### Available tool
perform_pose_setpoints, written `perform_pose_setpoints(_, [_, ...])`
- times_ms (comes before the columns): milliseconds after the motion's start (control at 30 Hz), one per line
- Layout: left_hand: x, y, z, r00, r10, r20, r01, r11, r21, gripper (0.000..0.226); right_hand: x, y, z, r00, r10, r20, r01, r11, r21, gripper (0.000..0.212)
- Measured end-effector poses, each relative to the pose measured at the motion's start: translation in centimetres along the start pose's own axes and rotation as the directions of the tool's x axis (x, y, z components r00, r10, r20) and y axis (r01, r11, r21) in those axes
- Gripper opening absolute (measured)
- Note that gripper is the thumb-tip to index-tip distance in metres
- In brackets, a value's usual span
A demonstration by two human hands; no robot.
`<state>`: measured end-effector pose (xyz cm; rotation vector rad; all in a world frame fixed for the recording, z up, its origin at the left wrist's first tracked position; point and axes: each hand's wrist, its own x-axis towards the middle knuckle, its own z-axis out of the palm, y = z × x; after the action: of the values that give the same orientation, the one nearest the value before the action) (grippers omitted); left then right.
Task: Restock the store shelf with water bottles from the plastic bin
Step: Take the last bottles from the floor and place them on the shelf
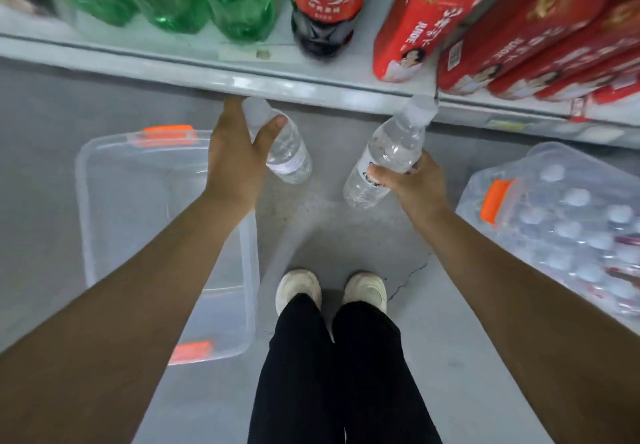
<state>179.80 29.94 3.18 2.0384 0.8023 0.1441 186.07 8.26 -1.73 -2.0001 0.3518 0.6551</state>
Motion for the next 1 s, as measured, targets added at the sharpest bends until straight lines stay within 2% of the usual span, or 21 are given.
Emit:
perform_pose_setpoints(300, [-4.9,17.4,-16.1,0.99,0.144,-0.001,-0.144,0.989,0.025,0.037,-13.8,-17.0,-7.8,0.984,-0.13,0.123,0.124,0.99,0.061,0.033])
perform_pose_setpoints(500, [-9.8,29.8,-27.0,0.951,0.272,-0.145,-0.275,0.961,-0.001,0.028,-24.5,-28.5,-13.1,0.941,-0.287,0.181,0.269,0.956,0.119,0.027])
perform_pose_setpoints(633, [-14.5,37.1,-33.7,0.889,0.387,-0.244,-0.394,0.919,0.025,0.019,-32.0,-34.2,-16.6,0.894,-0.418,0.163,0.386,0.901,0.197,0.032])
perform_pose_setpoints(800, [-21.6,45.4,-41.4,0.788,0.499,-0.359,-0.509,0.858,0.076,0.025,-41.7,-39.9,-21.1,0.798,-0.59,0.121,0.562,0.802,0.201,0.043])
perform_pose_setpoints(900, [-25.4,50.0,-45.1,0.751,0.547,-0.37,-0.563,0.823,0.074,0.022,-47.9,-42.8,-23.4,0.728,-0.678,0.099,0.644,0.726,0.241,0.04])
perform_pose_setpoints(1000, [-29.0,53.9,-48.3,0.753,0.56,-0.345,-0.588,0.808,0.029,0.026,-53.0,-45.0,-25.2,0.667,-0.74,0.082,0.697,0.66,0.281,0.032])
